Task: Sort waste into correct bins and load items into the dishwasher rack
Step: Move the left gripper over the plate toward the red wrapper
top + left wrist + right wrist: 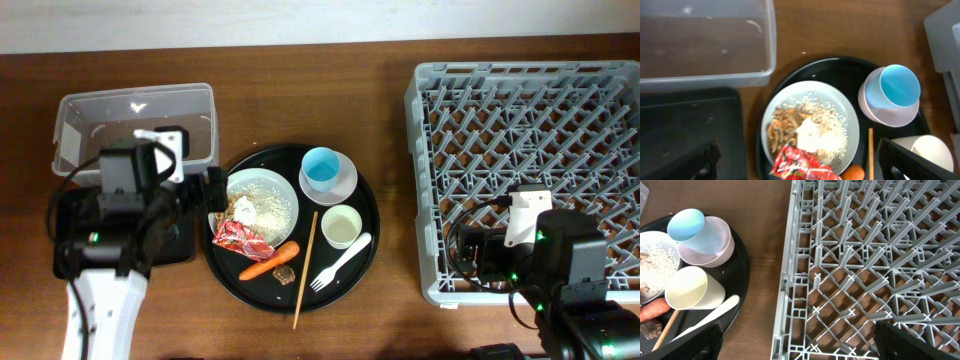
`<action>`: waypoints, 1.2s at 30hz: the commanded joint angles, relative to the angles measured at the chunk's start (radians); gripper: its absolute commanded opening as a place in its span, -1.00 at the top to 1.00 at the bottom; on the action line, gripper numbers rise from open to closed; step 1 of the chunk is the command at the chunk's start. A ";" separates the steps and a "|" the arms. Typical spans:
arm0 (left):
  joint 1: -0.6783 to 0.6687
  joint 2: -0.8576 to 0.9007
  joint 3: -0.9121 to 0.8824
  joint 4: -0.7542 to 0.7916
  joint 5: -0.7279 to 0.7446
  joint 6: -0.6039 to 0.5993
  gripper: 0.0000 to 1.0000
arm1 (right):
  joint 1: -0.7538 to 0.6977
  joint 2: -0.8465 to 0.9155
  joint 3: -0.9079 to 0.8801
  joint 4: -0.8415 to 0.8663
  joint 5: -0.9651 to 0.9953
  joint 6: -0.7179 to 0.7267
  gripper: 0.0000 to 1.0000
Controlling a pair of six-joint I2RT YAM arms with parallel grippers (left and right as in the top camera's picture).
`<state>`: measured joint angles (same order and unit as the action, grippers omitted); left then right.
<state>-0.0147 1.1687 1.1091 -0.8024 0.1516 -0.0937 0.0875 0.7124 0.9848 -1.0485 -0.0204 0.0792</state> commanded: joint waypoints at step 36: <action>-0.075 0.479 0.291 -0.051 -0.060 -0.021 1.00 | -0.004 -0.003 0.019 -0.015 0.006 0.007 -0.97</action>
<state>-0.1257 1.6978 1.2575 -0.8566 0.1486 -0.1268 0.0875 0.7116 0.9848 -1.0634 -0.0196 0.0795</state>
